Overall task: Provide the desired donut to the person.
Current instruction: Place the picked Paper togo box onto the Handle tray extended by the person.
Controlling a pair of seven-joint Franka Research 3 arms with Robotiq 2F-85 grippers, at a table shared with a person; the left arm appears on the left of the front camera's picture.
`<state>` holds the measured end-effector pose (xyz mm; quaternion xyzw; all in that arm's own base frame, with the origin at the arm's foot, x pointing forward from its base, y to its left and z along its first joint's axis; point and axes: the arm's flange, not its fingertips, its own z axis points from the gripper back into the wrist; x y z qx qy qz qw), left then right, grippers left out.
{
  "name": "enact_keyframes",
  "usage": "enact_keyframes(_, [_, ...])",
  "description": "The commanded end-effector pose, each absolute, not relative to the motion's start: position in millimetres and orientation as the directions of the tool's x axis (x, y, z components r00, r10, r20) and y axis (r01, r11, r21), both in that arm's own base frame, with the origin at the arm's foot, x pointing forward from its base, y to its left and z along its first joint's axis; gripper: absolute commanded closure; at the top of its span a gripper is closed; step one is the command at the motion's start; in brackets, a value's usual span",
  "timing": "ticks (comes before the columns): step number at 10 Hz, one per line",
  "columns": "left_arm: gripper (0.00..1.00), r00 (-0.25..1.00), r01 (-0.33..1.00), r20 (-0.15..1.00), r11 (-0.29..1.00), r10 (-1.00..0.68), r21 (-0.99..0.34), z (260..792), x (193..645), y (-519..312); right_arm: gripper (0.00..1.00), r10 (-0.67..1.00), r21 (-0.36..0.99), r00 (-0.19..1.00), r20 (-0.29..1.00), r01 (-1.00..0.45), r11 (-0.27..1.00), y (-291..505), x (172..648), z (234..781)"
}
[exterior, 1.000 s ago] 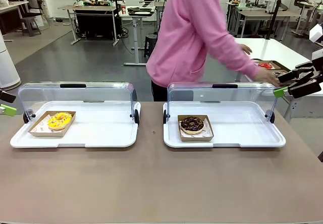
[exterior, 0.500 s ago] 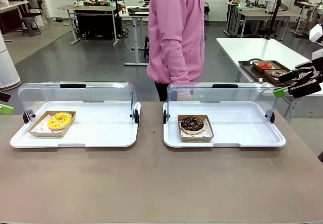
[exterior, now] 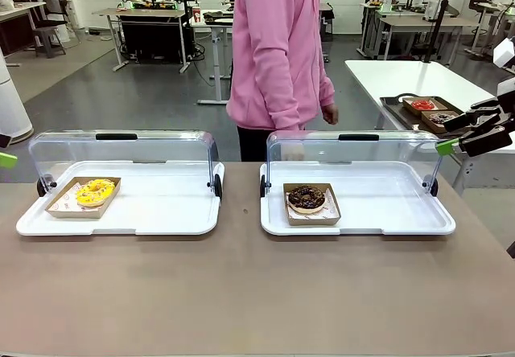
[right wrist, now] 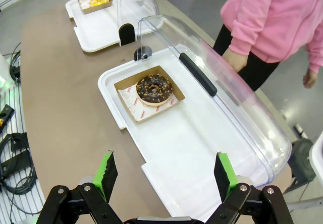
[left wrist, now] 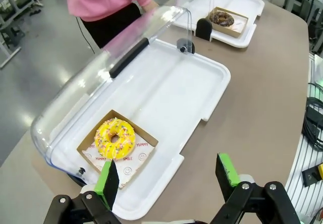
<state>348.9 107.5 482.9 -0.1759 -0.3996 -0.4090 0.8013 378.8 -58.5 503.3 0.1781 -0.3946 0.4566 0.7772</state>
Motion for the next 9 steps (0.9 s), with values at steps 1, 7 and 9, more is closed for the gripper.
enact_keyframes(1, [0.0,0.297,0.788,0.822,0.611,-0.485,0.076,448,313,82,0.0,0.56,-0.08,0.267,0.784,-0.852,0.517,-58,379,501])
enact_keyframes(7, [0.0,0.293,0.805,0.834,0.591,-0.467,0.048,451,320,81,0.0,0.56,-0.08,0.267,0.784,-0.852,0.517,-58,379,501])
enact_keyframes(9, [0.0,0.329,0.786,0.822,0.617,-0.465,0.035,482,353,104,0.0,0.56,-0.08,0.267,0.784,-0.852,0.517,-58,379,501])
